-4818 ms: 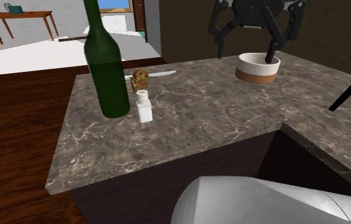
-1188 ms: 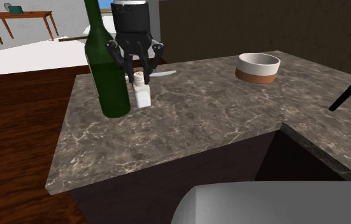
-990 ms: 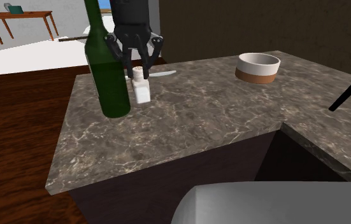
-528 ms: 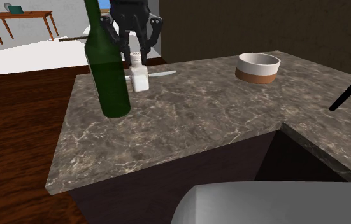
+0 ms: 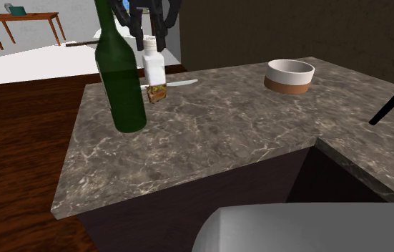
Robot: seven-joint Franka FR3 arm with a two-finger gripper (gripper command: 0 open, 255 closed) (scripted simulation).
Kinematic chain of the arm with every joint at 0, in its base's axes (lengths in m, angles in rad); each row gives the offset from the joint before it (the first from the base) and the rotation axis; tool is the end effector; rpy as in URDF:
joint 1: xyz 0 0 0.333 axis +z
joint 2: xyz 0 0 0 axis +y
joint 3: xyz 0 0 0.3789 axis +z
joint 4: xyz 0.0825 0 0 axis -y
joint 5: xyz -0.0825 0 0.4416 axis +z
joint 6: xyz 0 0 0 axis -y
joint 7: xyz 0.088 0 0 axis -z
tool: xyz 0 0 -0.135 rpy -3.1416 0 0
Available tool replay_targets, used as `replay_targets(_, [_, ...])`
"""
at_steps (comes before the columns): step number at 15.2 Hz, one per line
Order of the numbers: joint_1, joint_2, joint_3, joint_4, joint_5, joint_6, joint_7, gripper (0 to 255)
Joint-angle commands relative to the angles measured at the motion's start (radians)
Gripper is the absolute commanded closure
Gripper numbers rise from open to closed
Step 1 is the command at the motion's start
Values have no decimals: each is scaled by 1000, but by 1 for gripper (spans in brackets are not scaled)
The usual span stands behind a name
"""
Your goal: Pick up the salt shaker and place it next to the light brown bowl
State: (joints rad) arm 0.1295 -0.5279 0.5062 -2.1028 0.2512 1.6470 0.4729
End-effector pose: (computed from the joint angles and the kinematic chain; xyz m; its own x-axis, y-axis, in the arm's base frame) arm 0.3100 0.3259 0.6172 0.9960 0.0880 0.0139 0.0882 -0.9960 -0.0116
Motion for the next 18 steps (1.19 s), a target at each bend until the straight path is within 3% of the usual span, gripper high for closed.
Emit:
replay_targets(1, [-3, 6, -4, 31, -5, -25, 2, 255])
replay_targets(3, [-4, 10, -5, 50, -7, -42, 4, 255])
replay_targets(18, [-125, 105, -258, 72, -141, -14, -335, 255])
